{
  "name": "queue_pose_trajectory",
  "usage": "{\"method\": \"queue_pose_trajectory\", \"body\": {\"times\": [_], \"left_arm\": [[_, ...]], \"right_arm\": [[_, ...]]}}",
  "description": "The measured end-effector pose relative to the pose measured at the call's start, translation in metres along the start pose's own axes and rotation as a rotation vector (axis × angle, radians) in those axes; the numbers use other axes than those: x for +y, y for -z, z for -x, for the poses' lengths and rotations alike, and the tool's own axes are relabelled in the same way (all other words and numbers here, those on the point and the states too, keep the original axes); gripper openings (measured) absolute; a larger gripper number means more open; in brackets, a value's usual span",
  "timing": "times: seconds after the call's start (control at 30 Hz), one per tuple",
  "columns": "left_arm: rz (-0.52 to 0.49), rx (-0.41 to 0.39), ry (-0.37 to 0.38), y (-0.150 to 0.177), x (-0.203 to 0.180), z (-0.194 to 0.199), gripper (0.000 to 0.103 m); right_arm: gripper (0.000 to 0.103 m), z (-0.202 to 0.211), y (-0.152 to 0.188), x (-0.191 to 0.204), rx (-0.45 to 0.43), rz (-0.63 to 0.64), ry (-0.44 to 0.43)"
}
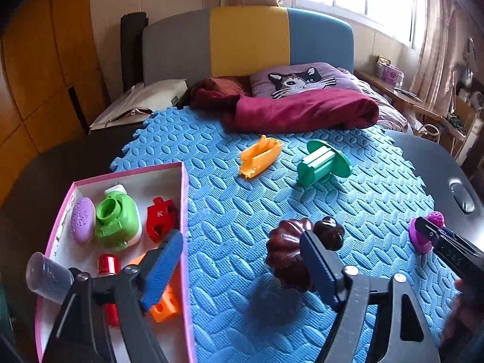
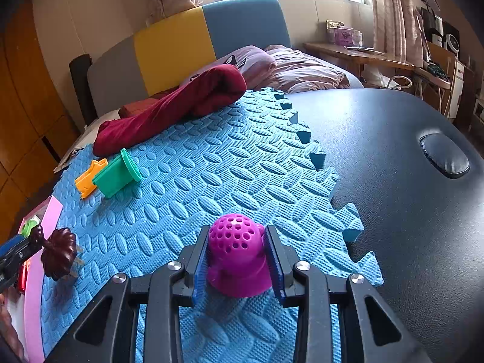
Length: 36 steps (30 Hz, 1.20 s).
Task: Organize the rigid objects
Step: 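Grasp the brown spiky toy with the left gripper while the right holds the magenta toy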
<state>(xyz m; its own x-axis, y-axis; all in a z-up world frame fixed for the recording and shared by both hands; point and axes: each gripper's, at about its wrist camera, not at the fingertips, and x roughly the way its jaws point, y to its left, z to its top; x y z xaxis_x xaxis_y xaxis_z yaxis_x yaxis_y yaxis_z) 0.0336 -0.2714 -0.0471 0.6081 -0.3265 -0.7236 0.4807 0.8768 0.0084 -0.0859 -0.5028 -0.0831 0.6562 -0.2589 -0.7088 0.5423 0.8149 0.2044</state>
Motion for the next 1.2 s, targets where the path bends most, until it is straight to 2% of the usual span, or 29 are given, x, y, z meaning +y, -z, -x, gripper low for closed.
{"method": "queue_pose_trajectory", "body": {"times": [0.1,0.23,0.37,0.43,0.53,0.63,0.73,0.8,0.87,0.93,1.0,1.2], "left_arm": [[-0.009,-0.007,0.015,0.0,-0.005,0.005,0.081],[0.001,-0.071,-0.057,0.007,-0.001,0.019,0.083],[0.038,-0.099,0.017,0.014,0.006,0.026,0.086],[0.005,-0.128,0.036,0.015,-0.004,0.03,0.092],[-0.059,-0.136,0.062,0.013,-0.021,0.03,0.092],[-0.116,-0.121,0.027,0.01,-0.035,0.019,0.092],[-0.108,-0.081,0.04,0.005,-0.035,0.004,0.074],[-0.118,-0.069,0.041,0.005,-0.035,-0.002,0.056],[-0.128,-0.059,0.046,0.007,-0.034,-0.007,0.044],[-0.127,-0.069,0.067,0.01,-0.032,-0.007,0.038],[-0.14,-0.075,0.08,0.012,-0.033,-0.004,0.025],[-0.113,-0.078,0.125,0.014,-0.026,0.007,0.024]], "right_arm": [[0.034,0.0,0.0,0.0,0.0,-0.001,0.001],[0.034,0.0,0.0,0.0,0.0,0.0,0.002],[0.034,0.0,0.0,0.0,-0.001,0.001,0.002],[0.034,0.0,0.0,0.0,0.0,0.001,0.002],[0.034,0.0,0.0,0.0,0.0,0.001,0.002],[0.034,0.0,0.0,0.001,0.0,0.002,0.003],[0.034,0.0,0.0,0.001,0.0,0.002,0.004],[0.034,-0.001,0.0,0.001,0.0,0.002,0.004],[0.034,-0.001,0.0,0.0,0.001,0.002,0.004],[0.034,-0.001,0.0,0.0,0.001,0.001,0.003],[0.034,-0.001,0.001,0.001,0.0,0.003,0.005],[0.034,-0.002,0.001,0.001,0.001,0.009,0.012]]}}
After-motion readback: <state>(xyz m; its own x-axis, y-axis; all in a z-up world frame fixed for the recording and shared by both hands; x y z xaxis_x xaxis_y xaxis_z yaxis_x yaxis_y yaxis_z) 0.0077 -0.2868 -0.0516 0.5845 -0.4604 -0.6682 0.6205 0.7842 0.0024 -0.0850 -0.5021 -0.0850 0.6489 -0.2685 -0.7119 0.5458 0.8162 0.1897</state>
